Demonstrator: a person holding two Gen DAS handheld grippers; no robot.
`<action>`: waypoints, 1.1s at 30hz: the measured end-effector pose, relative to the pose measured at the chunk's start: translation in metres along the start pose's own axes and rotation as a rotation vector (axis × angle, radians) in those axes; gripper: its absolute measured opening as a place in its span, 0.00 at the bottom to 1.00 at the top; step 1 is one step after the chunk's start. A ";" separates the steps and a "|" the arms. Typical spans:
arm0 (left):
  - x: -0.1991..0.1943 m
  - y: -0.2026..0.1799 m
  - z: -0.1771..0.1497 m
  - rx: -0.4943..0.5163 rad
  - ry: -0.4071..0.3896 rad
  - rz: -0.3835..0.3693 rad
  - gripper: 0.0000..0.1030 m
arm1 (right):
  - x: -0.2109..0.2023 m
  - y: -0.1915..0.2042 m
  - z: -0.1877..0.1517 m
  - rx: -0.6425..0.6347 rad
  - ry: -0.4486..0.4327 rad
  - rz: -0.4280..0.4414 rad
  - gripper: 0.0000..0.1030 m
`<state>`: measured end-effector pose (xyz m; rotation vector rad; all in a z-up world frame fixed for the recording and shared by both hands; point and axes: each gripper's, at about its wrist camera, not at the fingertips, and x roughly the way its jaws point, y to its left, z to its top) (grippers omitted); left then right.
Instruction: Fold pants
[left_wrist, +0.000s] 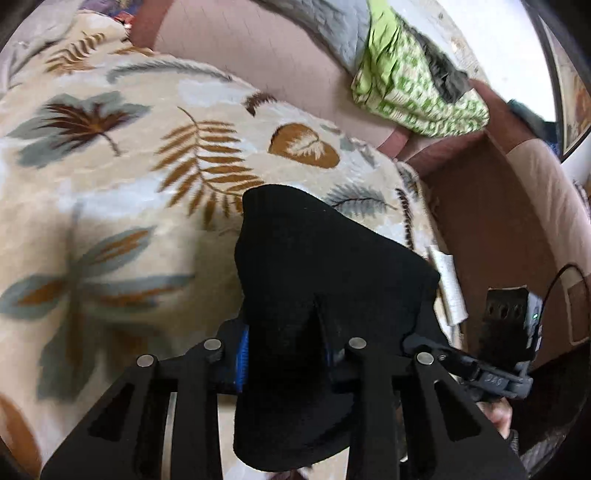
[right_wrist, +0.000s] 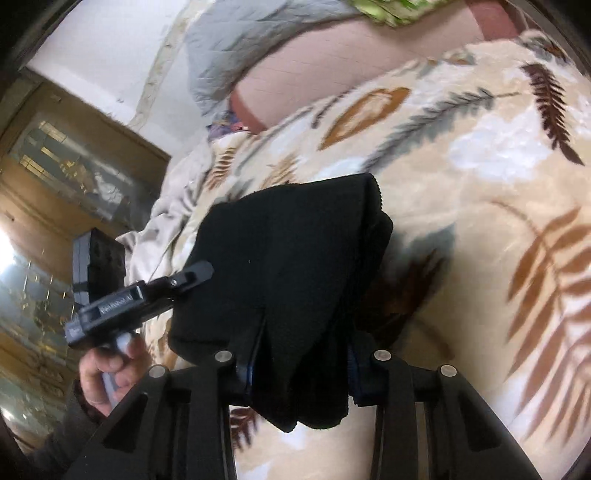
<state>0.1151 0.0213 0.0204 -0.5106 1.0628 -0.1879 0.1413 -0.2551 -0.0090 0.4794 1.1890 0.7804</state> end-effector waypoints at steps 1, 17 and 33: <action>0.015 0.002 0.000 -0.003 0.019 0.017 0.27 | 0.005 -0.012 0.001 0.013 0.019 -0.022 0.36; -0.090 -0.011 -0.072 0.172 -0.170 0.038 0.51 | -0.135 0.047 -0.129 -0.101 -0.463 0.096 0.87; -0.110 -0.063 -0.142 0.293 -0.236 0.333 1.00 | -0.113 0.096 -0.154 -0.119 -0.489 -0.198 0.92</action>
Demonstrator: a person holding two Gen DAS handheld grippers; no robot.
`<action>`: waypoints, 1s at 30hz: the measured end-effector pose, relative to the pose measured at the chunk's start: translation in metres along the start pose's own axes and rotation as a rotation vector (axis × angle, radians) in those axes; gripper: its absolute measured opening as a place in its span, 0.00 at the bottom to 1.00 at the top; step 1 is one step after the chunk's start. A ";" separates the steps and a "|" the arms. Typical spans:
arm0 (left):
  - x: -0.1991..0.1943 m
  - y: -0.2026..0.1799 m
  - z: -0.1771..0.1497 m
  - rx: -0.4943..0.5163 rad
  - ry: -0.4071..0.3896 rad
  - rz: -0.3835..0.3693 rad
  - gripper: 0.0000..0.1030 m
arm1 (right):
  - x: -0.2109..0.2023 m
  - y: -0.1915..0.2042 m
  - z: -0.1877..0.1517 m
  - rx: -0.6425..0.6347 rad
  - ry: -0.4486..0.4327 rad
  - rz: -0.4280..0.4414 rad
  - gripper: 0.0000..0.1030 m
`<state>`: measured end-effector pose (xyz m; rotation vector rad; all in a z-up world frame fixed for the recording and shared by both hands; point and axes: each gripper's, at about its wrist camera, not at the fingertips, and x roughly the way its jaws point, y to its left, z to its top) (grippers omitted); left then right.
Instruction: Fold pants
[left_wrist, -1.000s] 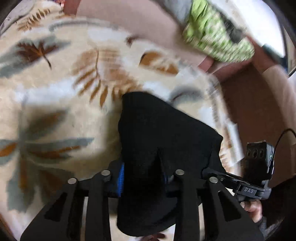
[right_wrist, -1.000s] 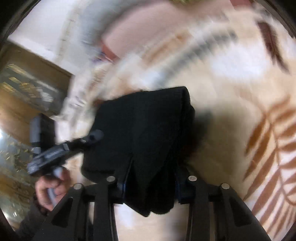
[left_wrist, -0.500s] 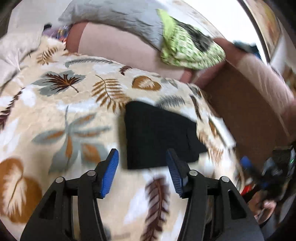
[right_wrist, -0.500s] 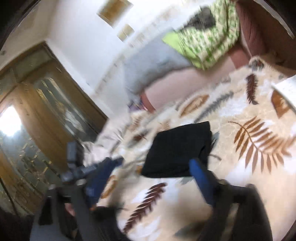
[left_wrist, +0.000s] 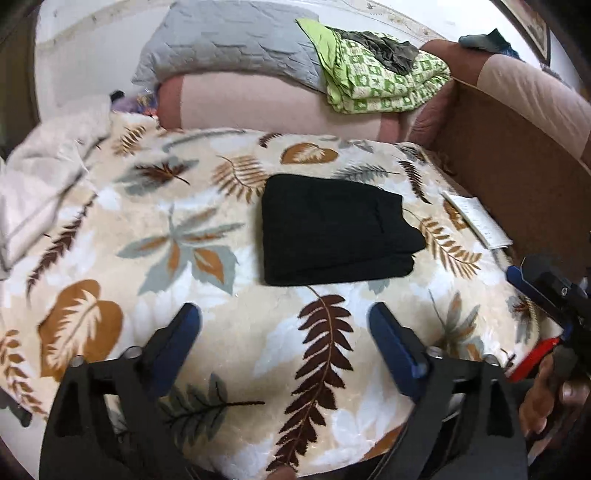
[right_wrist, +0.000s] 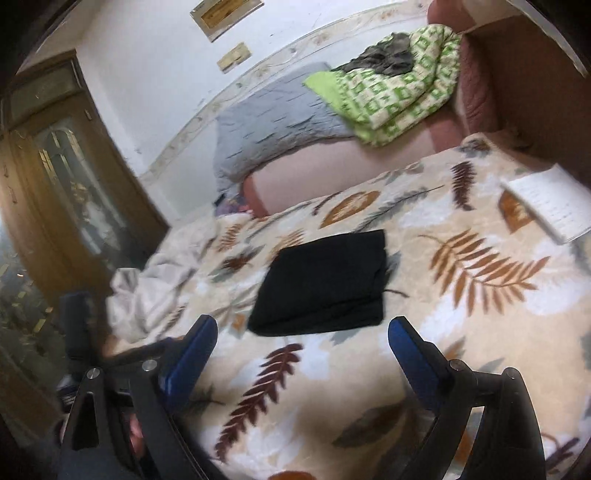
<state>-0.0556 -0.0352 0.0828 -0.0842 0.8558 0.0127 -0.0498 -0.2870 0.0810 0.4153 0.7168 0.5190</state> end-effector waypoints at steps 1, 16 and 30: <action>-0.002 -0.003 0.001 -0.007 -0.011 0.014 1.00 | -0.001 0.005 0.000 -0.029 -0.014 -0.044 0.92; 0.014 -0.048 -0.009 0.091 -0.066 0.107 1.00 | -0.011 0.027 -0.004 -0.169 -0.098 -0.244 0.92; 0.051 -0.061 -0.019 0.151 0.005 0.112 1.00 | 0.003 0.039 -0.009 -0.219 -0.126 -0.291 0.92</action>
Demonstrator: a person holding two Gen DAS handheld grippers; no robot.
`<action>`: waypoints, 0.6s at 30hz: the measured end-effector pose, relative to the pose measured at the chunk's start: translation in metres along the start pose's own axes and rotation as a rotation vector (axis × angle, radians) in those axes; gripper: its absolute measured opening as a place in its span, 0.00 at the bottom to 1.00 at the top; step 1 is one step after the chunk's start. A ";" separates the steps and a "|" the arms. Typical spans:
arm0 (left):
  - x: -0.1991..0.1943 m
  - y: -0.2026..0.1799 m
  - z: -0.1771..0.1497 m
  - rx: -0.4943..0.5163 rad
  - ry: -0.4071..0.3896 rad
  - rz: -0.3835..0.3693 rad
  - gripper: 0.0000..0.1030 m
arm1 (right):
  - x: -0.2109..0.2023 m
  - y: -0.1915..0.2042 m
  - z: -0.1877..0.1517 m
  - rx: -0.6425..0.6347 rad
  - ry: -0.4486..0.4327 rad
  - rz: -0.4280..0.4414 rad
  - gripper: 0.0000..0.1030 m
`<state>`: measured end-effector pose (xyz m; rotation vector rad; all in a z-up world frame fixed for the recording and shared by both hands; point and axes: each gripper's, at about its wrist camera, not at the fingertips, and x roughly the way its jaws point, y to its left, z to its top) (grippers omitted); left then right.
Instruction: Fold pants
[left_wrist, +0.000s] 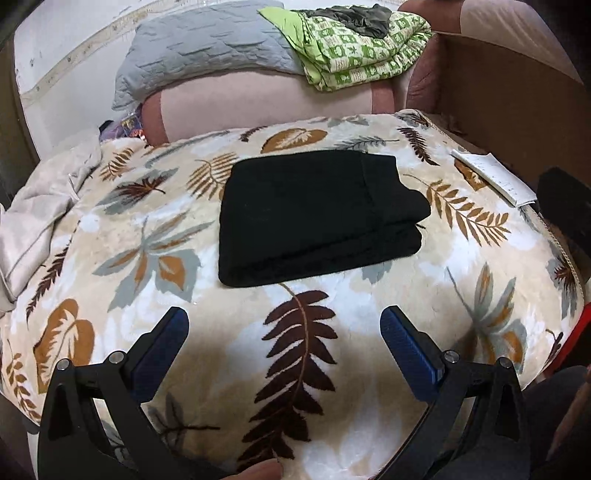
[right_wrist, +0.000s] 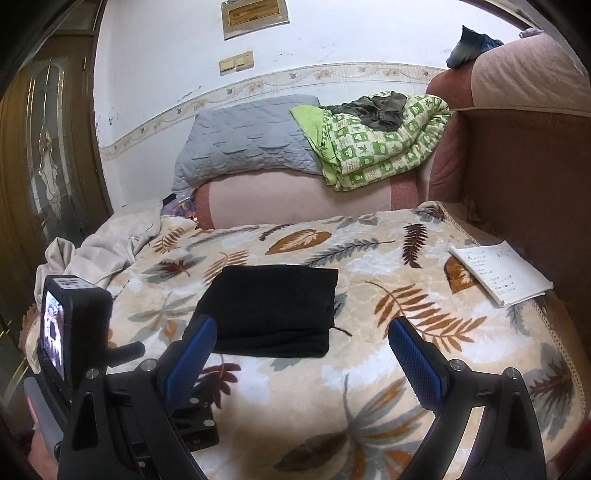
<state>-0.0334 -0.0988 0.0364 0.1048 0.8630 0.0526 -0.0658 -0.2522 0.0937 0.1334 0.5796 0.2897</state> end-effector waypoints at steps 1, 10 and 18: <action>0.001 0.000 0.000 -0.002 0.004 -0.006 1.00 | 0.001 0.001 0.000 -0.005 0.000 -0.004 0.92; 0.009 -0.004 -0.001 0.004 0.034 -0.031 1.00 | 0.007 0.008 0.000 -0.017 -0.003 0.003 0.92; 0.012 -0.001 -0.001 -0.011 0.045 -0.042 1.00 | 0.009 0.009 -0.001 -0.021 0.000 0.002 0.92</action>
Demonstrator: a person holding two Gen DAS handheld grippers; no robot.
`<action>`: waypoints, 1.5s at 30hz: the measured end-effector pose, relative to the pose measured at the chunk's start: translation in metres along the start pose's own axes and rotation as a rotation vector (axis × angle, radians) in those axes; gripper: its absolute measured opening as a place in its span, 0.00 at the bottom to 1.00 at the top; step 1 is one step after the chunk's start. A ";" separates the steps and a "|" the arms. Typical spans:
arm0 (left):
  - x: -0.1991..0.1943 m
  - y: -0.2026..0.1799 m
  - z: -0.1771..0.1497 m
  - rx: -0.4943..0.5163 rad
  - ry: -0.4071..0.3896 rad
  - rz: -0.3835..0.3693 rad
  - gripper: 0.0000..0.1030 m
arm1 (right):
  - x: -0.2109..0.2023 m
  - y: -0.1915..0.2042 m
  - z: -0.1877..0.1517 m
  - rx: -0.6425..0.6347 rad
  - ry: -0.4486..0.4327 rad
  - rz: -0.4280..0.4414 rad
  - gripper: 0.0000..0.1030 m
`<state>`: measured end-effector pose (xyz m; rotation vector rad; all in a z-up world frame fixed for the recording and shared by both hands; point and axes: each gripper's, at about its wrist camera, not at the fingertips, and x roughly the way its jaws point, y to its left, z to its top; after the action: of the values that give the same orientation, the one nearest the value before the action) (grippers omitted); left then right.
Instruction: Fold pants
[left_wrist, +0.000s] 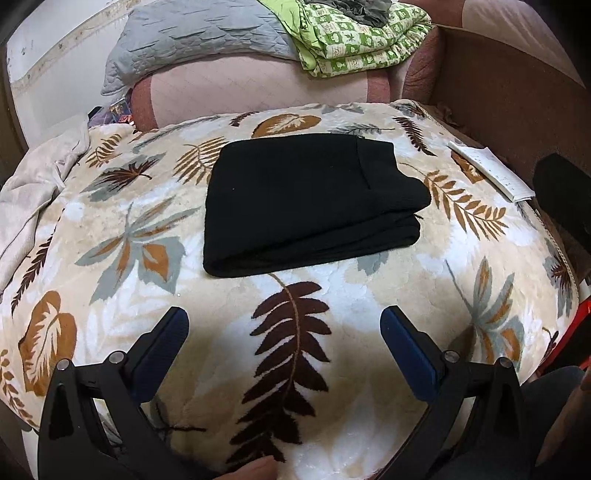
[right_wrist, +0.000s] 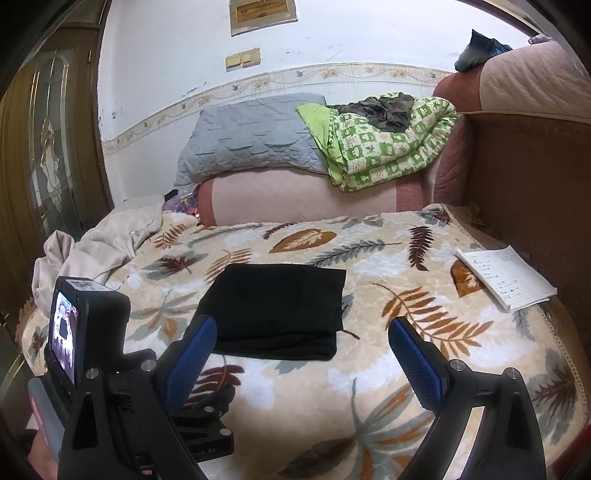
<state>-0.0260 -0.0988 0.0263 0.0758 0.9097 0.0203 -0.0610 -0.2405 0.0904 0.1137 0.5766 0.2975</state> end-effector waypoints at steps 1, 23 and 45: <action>0.000 0.000 0.000 0.001 0.000 0.001 1.00 | 0.000 0.000 0.000 -0.002 0.000 0.000 0.92; -0.006 0.009 0.003 -0.059 -0.027 -0.061 1.00 | 0.012 -0.035 0.003 0.102 0.219 0.035 0.92; -0.138 0.040 0.050 -0.072 -0.098 -0.079 1.00 | -0.001 -0.100 -0.017 0.508 0.229 0.382 0.99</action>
<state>-0.0711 -0.0688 0.1683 -0.0258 0.8129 -0.0245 -0.0466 -0.3358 0.0577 0.6921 0.8505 0.5344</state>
